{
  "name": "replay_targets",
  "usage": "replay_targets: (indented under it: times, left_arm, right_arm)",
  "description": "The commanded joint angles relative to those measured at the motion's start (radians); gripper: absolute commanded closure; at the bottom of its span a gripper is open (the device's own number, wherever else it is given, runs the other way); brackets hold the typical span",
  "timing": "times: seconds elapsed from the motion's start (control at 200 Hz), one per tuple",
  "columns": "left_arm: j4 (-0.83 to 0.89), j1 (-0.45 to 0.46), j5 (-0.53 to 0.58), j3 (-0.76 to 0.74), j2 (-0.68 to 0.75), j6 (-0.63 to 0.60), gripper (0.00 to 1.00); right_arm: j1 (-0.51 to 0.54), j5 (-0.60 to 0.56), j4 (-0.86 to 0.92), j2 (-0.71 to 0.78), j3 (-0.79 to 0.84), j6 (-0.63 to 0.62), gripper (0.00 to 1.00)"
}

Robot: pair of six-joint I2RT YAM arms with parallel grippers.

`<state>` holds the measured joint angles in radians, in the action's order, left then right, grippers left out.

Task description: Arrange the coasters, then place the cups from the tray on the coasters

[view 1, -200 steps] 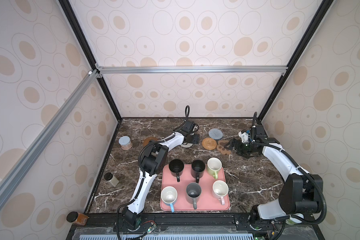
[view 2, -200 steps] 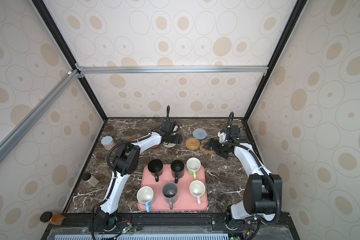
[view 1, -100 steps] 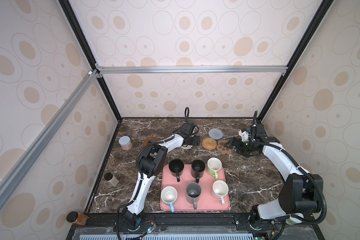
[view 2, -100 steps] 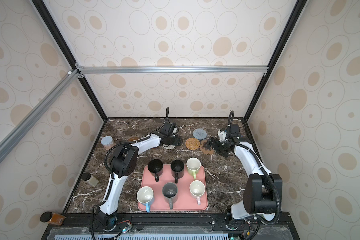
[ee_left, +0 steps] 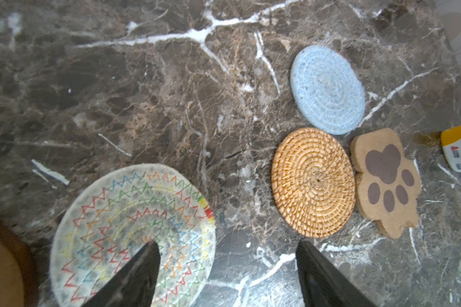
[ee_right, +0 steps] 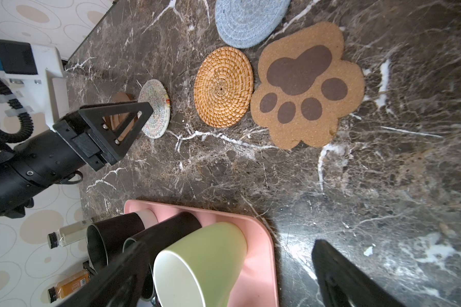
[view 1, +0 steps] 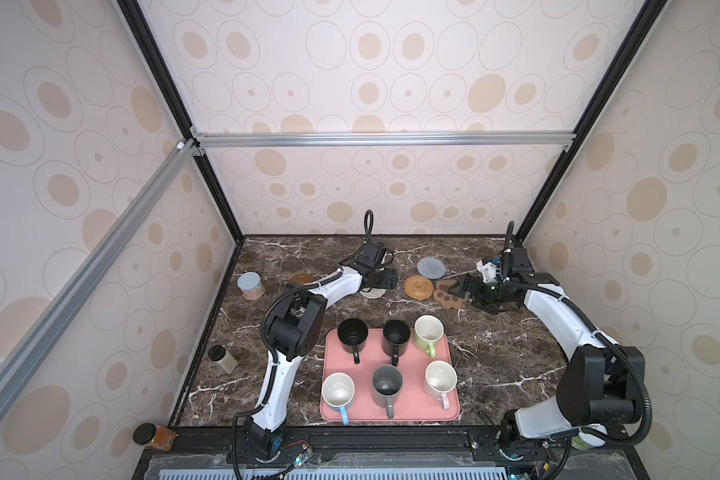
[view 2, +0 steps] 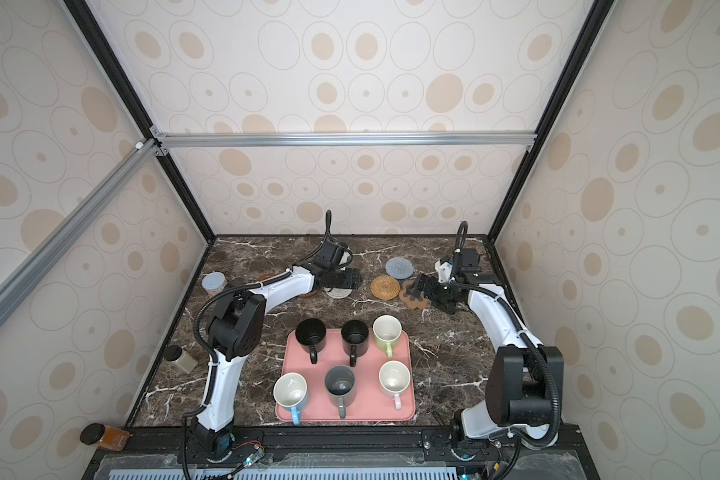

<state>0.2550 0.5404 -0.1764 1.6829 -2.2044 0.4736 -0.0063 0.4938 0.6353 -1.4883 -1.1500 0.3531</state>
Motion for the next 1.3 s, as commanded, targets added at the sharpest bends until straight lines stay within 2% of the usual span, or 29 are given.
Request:
replay_targets:
  times: [0.0, 0.455, 0.805, 1.136, 1.296]
  left_arm:
    - [0.012, -0.016, -0.007, -0.019, -0.003, 0.011, 0.18]
    - [-0.036, -0.002, -0.061, -0.024, -0.058, 0.024, 0.18]
    - [-0.025, 0.011, -0.054, -0.020, -0.067, 0.007, 0.18]
    - [-0.027, 0.007, -0.025, 0.024, 0.026, 0.006, 0.16]
    - [-0.053, 0.000, -0.009, -0.029, 0.101, 0.014, 0.16]
  right_arm:
    - [-0.005, 0.006, 0.005, -0.009, -0.011, -0.010, 0.00]
    - [-0.005, 0.007, 0.005, -0.010, -0.007, -0.009, 0.00]
    - [-0.005, 0.015, -0.006, -0.013, -0.004, -0.003, 0.00]
    - [0.000, 0.071, -0.074, -0.082, -0.050, 0.043, 0.00]
    - [0.022, 0.084, -0.104, -0.161, -0.118, 0.056, 0.00]
